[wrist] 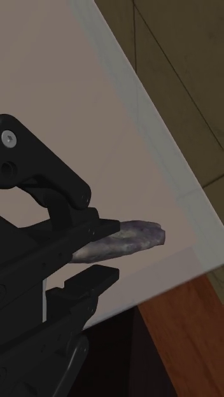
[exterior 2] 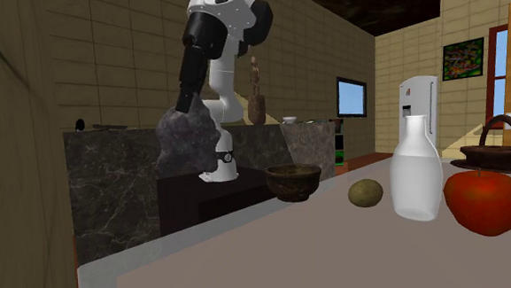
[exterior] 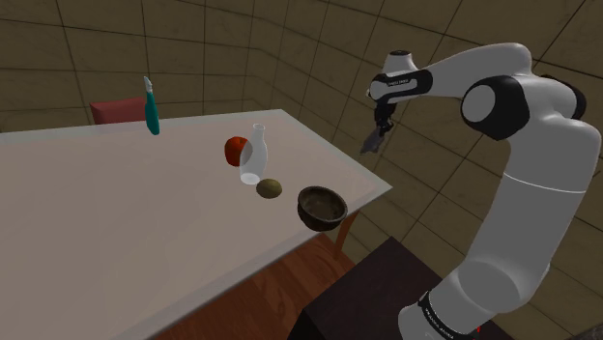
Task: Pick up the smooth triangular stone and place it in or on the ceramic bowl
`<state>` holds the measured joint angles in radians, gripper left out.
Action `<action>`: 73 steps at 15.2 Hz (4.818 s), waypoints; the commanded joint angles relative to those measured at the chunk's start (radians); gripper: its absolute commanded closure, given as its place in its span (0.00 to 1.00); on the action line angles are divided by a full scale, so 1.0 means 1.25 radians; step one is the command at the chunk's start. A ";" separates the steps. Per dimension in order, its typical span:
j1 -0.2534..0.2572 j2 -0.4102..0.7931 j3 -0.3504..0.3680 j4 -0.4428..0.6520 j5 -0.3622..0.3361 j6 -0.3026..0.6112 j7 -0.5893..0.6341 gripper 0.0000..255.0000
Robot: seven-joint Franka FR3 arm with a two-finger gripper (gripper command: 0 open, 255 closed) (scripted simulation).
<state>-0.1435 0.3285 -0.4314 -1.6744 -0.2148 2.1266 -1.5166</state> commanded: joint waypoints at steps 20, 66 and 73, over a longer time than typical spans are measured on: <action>0.222 -0.390 0.144 -0.365 -0.171 -0.138 0.397 1.00; 0.306 -0.385 0.269 -0.560 -0.165 -0.024 0.661 0.00; 0.324 -0.420 0.289 -0.495 -0.138 -0.127 0.649 0.00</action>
<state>0.2603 -0.1941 -0.0704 -2.2953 -0.3885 1.9734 -0.7042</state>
